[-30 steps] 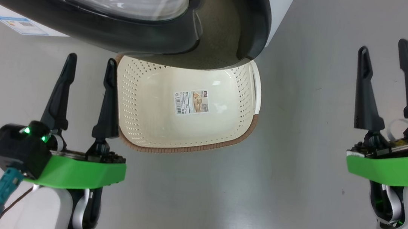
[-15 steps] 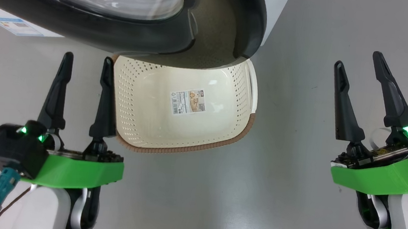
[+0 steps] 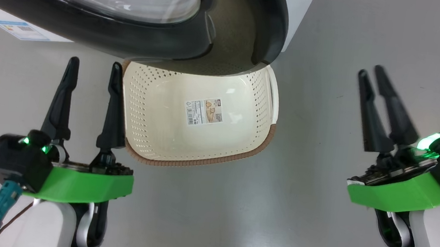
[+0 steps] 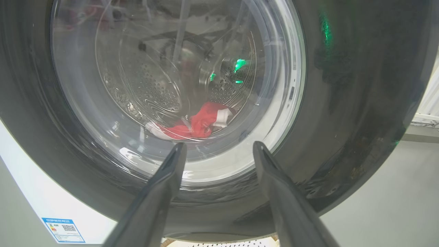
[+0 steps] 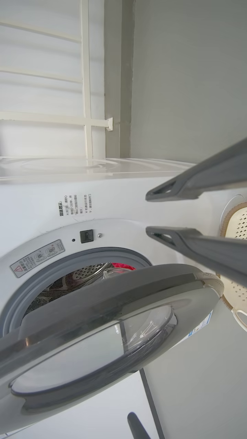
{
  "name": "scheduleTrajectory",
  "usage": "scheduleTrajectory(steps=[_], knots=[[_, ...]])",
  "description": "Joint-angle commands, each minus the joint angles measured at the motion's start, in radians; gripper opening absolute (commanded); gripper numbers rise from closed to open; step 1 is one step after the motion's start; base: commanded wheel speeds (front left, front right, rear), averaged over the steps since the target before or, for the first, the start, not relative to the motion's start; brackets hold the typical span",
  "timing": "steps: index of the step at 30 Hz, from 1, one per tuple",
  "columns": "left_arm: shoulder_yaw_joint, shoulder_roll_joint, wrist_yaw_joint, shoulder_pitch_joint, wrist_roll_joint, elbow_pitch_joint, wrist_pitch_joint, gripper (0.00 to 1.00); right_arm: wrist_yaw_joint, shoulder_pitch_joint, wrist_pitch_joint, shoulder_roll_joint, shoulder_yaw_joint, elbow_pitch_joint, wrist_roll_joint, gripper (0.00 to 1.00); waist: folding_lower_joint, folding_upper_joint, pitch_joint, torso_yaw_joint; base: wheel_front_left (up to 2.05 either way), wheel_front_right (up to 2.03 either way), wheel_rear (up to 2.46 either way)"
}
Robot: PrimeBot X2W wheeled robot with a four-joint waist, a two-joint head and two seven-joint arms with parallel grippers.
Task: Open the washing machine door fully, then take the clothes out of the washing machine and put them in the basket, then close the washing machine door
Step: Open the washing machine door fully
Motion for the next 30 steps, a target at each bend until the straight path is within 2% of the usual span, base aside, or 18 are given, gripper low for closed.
scheduleTrajectory(steps=[1, 3, 6, 11, 14, 19, 24, 27, 30], knots=[[0.029, 0.018, -0.003, 0.027, 0.008, -0.021, -0.008, 1.00, 0.000, 0.002, -0.005, -0.005, 0.031, -0.014, 0.029, 0.00, 0.0000, 0.0000, -0.001, 0.001, 0.00, 0.00, 0.00], [0.028, 0.018, -0.003, 0.028, 0.008, -0.020, -0.008, 1.00, 0.000, -0.017, -0.005, -0.009, 0.044, 0.008, 0.096, 0.00, 0.0000, 0.0000, -0.003, 0.003, 0.00, 0.00, 0.00], [0.025, 0.018, -0.002, 0.030, 0.008, -0.017, -0.008, 1.00, 0.000, -0.063, -0.005, -0.008, 0.057, 0.051, 0.264, 0.00, 0.0000, 0.0000, -0.007, 0.005, 0.00, 0.00, 0.00], [0.016, 0.018, -0.002, 0.033, 0.008, -0.016, -0.008, 1.00, 0.000, -0.181, -0.005, -0.067, 0.156, 0.115, 0.614, 0.00, 0.0000, 0.0000, -0.012, 0.015, 0.00, 0.00, 0.00], [0.013, 0.018, -0.003, 0.036, 0.009, -0.015, -0.008, 1.00, 0.000, -0.258, 0.054, -0.110, 0.221, 0.123, 0.863, 0.00, 0.0000, 0.0000, -0.015, 0.021, 0.00, 0.00, 0.00], [0.008, 0.018, -0.003, 0.043, 0.011, -0.013, -0.008, 1.00, 0.000, -0.369, 0.296, -0.159, 0.225, 0.130, 1.229, 0.00, 0.0000, 0.0000, -0.015, 0.031, 0.00, 0.00, 0.00], [0.011, 0.018, -0.002, 0.047, 0.005, -0.010, -0.008, 1.00, 0.000, -0.469, 0.596, -0.145, 0.179, 0.208, 1.520, 0.00, 0.0000, 0.0000, -0.017, 0.033, 0.00, 0.00, 0.00], [0.006, 0.018, -0.004, 0.042, 0.007, -0.010, -0.008, 1.00, 0.000, -0.537, 0.755, -0.136, 0.149, 0.257, 1.644, 0.00, 0.0000, 0.0000, -0.012, 0.040, 0.00, 0.00, 0.00], [0.001, 0.018, -0.005, 0.038, 0.009, -0.008, -0.008, 1.00, 0.000, -0.608, 0.863, -0.134, 0.149, 0.340, 1.705, 0.00, 0.0000, 0.0000, -0.007, 0.046, 0.00, 0.00, 0.00]])
